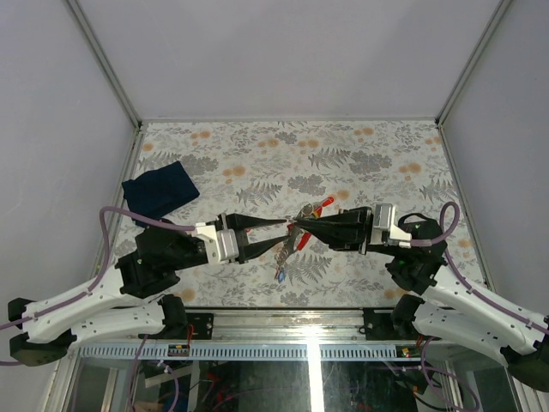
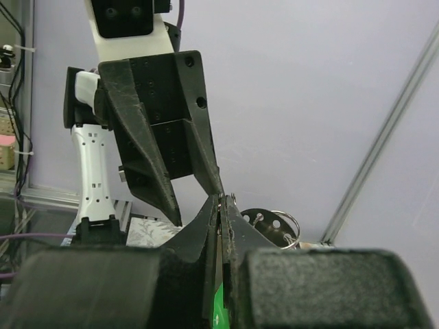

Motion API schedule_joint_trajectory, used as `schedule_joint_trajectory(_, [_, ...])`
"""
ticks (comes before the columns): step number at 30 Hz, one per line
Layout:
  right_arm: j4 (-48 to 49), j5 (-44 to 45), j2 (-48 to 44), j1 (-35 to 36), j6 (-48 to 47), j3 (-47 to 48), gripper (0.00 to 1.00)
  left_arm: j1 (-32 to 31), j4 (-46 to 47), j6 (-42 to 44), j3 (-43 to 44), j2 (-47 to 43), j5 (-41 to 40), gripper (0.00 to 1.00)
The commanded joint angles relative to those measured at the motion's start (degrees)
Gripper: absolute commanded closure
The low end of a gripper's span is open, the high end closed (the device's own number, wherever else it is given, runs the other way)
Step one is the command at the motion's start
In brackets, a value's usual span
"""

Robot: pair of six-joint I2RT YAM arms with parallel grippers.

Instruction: Put the keys on the keyring

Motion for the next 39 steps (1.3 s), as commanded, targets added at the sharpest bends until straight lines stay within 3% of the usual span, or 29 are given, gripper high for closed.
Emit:
schedule_joint_trajectory(1, [5.23, -2.43, 0.17, -0.38, 1.81, 2.72, 1.00, -0.40, 3.63, 1.05, 1.30, -0.10, 1.29, 0.69])
schedule_joint_trajectory(22, [3.69, -7.14, 0.27, -0.32, 3.43, 3.90, 1.00, -0.42, 2.53, 1.49, 2.44, 1.26, 2.37, 0.71])
schedule_joint_trajectory(31, [2.28, -7.52, 0.31, -0.36, 2.58, 4.22, 1.00, -0.44, 1.51, 1.96, 3.25, 1.70, 4.81, 0.99])
schedule_joint_trajectory(35, [-0.92, -7.16, -0.36, -0.32, 0.55, 4.90, 0.99, -0.43, -4.67, 3.48, 6.04, 2.60, 5.01, 1.00])
schedule_joint_trajectory(39, [-10.51, -6.33, -2.39, -0.33, -5.18, 7.07, 0.87, -0.49, -15.38, 5.88, 12.10, 4.29, 3.15, 1.00])
